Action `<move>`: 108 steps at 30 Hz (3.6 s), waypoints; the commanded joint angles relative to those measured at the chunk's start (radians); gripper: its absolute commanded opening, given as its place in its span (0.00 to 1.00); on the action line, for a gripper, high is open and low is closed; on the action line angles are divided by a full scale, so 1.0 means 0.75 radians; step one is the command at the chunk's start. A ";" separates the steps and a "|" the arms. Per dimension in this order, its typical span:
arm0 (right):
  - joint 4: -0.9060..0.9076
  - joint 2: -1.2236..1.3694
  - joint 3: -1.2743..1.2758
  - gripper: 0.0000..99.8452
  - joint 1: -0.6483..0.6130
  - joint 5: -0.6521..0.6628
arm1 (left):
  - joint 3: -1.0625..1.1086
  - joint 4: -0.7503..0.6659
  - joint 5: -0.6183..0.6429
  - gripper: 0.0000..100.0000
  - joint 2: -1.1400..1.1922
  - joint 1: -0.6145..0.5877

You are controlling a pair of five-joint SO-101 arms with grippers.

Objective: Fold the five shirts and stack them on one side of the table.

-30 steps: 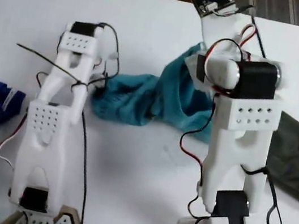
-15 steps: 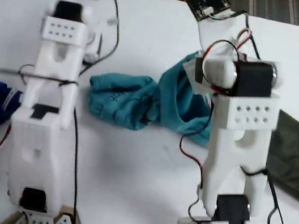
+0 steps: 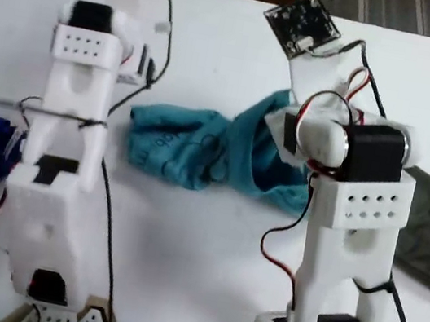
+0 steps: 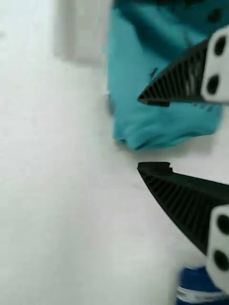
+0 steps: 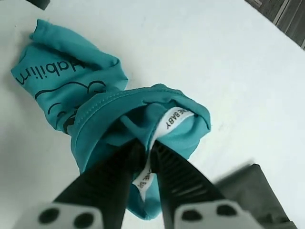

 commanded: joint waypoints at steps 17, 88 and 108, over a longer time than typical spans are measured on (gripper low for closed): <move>-0.003 -0.118 0.104 0.02 -0.003 -0.002 | -0.787 0.221 -0.119 0.17 0.847 0.151; 0.028 -0.347 0.931 0.33 0.257 0.851 | 1.061 0.065 -0.450 0.03 -0.988 0.162; -0.017 0.813 0.225 0.33 -0.040 0.139 | 1.417 -0.223 -0.450 0.03 -0.988 0.151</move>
